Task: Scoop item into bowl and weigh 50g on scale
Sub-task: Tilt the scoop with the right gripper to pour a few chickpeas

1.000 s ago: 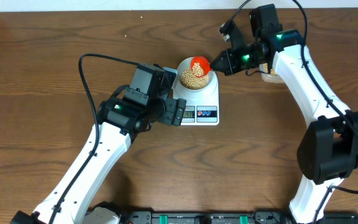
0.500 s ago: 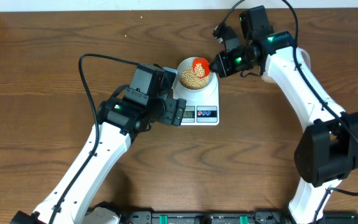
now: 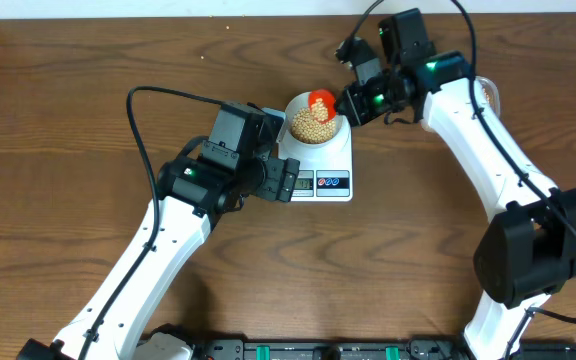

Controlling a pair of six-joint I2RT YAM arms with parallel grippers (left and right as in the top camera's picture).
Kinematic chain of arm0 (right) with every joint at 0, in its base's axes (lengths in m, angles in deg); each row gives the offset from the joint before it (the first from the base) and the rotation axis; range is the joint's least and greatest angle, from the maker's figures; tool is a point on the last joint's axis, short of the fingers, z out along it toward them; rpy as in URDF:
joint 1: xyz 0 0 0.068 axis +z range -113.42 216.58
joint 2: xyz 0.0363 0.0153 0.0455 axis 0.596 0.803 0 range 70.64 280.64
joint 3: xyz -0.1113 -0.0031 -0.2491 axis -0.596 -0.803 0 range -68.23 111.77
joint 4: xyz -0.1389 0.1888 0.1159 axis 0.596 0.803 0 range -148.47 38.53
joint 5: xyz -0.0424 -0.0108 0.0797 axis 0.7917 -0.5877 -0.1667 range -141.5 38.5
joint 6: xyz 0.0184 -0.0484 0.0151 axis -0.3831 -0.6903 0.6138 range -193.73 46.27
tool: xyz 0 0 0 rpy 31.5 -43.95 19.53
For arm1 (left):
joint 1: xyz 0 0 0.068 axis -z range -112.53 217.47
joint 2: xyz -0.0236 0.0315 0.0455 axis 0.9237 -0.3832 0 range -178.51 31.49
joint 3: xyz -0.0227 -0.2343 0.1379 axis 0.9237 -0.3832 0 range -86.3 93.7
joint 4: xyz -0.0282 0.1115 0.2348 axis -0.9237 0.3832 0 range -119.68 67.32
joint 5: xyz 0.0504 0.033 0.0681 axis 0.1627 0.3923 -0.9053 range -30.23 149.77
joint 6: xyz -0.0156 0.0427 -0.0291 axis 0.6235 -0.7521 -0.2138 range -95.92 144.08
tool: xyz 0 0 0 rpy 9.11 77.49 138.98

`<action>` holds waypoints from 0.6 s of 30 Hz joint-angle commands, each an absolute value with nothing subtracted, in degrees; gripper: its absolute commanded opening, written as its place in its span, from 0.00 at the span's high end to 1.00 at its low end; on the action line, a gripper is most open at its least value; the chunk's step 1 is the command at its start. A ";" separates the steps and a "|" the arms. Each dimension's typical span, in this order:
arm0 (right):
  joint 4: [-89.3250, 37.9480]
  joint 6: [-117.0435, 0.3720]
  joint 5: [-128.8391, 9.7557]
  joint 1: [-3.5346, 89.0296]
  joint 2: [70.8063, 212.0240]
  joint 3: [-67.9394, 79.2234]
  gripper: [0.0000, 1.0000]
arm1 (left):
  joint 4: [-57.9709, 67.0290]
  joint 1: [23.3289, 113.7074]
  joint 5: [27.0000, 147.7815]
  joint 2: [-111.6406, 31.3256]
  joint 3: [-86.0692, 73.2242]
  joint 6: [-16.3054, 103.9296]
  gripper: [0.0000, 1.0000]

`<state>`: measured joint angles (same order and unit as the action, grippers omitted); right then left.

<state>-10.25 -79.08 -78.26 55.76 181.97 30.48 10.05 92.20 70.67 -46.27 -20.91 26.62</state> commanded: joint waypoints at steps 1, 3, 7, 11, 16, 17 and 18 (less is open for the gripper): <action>-10.33 -81.13 -77.50 57.21 180.33 31.05 0.99 | 10.20 91.92 71.15 -45.13 -21.24 26.03 0.12; -10.31 -81.09 -77.52 57.27 180.33 31.05 0.99 | 10.20 91.92 71.15 -45.13 -21.24 26.03 0.12; -10.33 -81.07 -77.54 57.25 180.33 31.05 0.99 | 10.20 91.92 71.15 -45.13 -21.24 26.03 0.12; -10.29 -79.76 -77.87 57.01 180.33 31.05 0.99 | 10.18 91.92 71.15 -45.13 -21.24 26.03 0.12; -10.31 -78.84 -81.98 55.72 180.33 31.05 0.99 | 10.20 91.92 71.15 -45.13 -21.24 26.03 0.12; -10.33 -78.38 -82.46 55.39 180.33 31.05 0.99 | 10.18 91.92 71.15 -45.13 -21.24 26.03 0.12; -10.33 -78.23 -83.42 54.82 180.33 31.05 0.99 | 10.20 91.92 71.15 -45.13 -21.24 26.03 0.12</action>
<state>-10.27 -79.73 -79.73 56.24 181.97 30.48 10.05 92.20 70.67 -46.27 -20.91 26.62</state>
